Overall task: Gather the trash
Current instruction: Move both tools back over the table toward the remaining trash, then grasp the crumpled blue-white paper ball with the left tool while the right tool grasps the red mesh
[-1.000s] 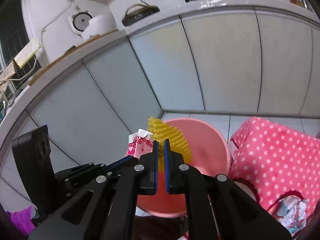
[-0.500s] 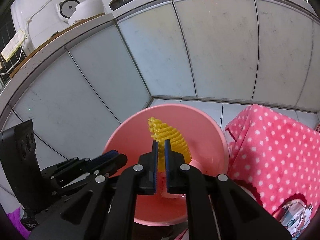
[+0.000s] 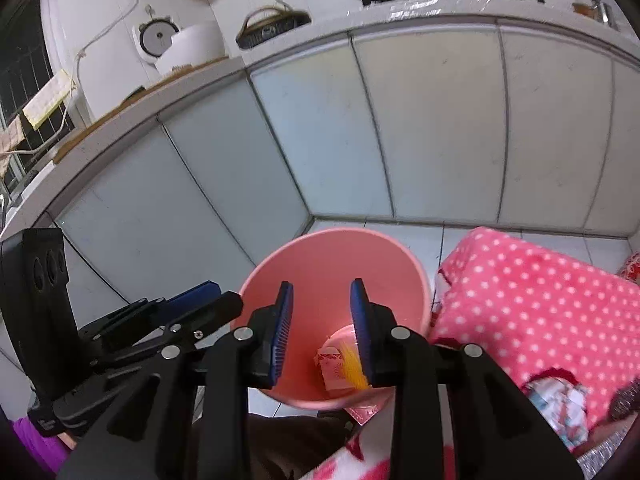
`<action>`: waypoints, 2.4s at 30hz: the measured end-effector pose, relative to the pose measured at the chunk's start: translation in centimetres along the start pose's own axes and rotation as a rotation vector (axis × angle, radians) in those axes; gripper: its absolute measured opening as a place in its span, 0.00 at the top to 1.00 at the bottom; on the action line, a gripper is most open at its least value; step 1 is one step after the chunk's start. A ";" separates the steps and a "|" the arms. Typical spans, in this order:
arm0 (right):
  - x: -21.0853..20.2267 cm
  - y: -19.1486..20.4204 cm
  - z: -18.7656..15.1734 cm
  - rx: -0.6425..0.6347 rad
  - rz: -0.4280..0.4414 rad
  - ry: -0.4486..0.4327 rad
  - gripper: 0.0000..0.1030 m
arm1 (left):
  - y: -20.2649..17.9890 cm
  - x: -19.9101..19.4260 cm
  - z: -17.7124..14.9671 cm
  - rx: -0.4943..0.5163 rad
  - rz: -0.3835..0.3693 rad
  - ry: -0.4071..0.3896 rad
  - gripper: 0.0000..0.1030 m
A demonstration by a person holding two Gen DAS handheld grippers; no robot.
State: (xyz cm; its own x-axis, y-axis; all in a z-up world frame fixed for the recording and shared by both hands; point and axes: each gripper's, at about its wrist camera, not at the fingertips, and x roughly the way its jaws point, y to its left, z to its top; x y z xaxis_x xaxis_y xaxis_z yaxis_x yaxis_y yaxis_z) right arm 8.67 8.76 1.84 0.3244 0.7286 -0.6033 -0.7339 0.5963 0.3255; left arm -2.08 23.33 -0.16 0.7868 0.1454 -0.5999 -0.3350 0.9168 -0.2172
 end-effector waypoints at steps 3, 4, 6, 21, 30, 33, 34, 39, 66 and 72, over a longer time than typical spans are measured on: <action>-2.9 -0.1 -0.6 -0.012 -0.023 -0.045 0.71 | -1.1 -1.9 0.1 0.006 -0.019 -0.023 0.68; -3.6 0.0 -0.6 -0.016 -0.032 -0.056 0.71 | -1.4 -2.4 0.1 0.008 -0.026 -0.027 0.68; -5.5 0.0 -1.1 -0.023 -0.046 -0.079 0.71 | -2.2 -3.3 0.1 0.012 -0.041 -0.036 0.67; -17.9 -2.9 -8.1 -0.012 -0.190 -0.188 0.71 | -10.8 -7.8 -2.5 0.121 -0.177 -0.073 0.64; -22.1 -6.9 -12.2 0.068 -0.309 -0.203 0.71 | -15.4 -6.8 -4.7 0.185 -0.233 -0.012 0.64; -23.1 -8.2 -13.3 0.087 -0.343 -0.205 0.71 | -16.5 -6.2 -5.4 0.202 -0.247 0.012 0.64; -23.5 -8.7 -13.8 0.095 -0.359 -0.204 0.71 | -16.9 -5.9 -5.6 0.207 -0.249 0.020 0.64; -25.2 -11.0 -15.7 0.156 -0.417 -0.200 0.71 | -18.0 -4.8 -6.9 0.238 -0.265 0.061 0.64; -25.6 -19.2 -20.9 0.380 -0.459 -0.129 0.71 | -23.4 1.8 -6.8 0.303 -0.348 0.207 0.57; -25.2 -20.4 -20.4 0.402 -0.445 -0.133 0.71 | -23.3 5.2 -5.1 0.289 -0.263 0.197 0.57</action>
State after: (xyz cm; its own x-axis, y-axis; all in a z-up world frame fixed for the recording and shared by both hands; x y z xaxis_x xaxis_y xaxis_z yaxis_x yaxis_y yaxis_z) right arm 3.26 -28.63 -4.43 0.6388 0.4007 -0.6568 -0.2364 0.9146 0.3280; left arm 7.21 0.81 -2.16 0.7025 -0.1551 -0.6946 0.0443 0.9836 -0.1747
